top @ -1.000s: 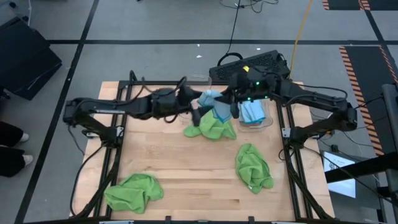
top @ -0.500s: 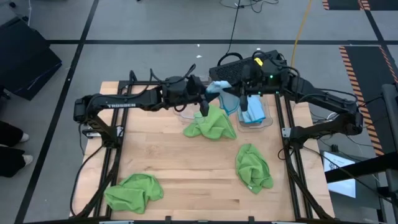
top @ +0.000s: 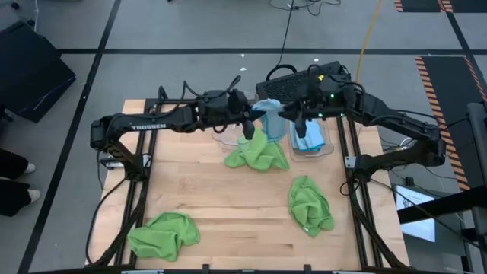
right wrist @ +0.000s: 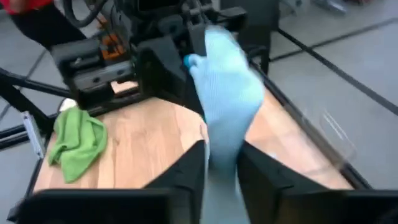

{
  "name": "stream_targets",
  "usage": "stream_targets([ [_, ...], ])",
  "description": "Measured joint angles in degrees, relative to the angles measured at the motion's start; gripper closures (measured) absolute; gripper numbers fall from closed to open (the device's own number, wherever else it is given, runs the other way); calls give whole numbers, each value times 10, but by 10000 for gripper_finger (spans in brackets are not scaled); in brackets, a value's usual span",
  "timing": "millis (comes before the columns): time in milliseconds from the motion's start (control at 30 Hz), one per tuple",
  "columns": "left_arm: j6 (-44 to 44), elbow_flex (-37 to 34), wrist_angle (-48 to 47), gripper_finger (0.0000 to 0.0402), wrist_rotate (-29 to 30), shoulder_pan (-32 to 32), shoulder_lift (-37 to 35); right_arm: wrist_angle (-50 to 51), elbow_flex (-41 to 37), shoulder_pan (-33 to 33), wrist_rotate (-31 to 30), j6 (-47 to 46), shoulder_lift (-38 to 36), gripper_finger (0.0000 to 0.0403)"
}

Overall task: Fold microfiber towels
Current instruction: Put the blue microfiber towel into the right transparent bin

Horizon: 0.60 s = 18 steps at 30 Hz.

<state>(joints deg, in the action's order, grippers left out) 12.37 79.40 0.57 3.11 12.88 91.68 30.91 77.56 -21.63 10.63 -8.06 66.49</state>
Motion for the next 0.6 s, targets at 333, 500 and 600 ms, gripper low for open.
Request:
stream_targets([
  [333, -58, 0, -181, 381, -12, -17, -2, 80, 59, 43, 37, -82, 52, 149],
  [500, -82, 0, -189, 381, -16, -31, -2, 173, 143, 95, -22, -11, 151, 129],
  [600, -80, 0, -199, 381, -16, -40, -2, 224, 196, 111, -83, 30, 186, 127],
])
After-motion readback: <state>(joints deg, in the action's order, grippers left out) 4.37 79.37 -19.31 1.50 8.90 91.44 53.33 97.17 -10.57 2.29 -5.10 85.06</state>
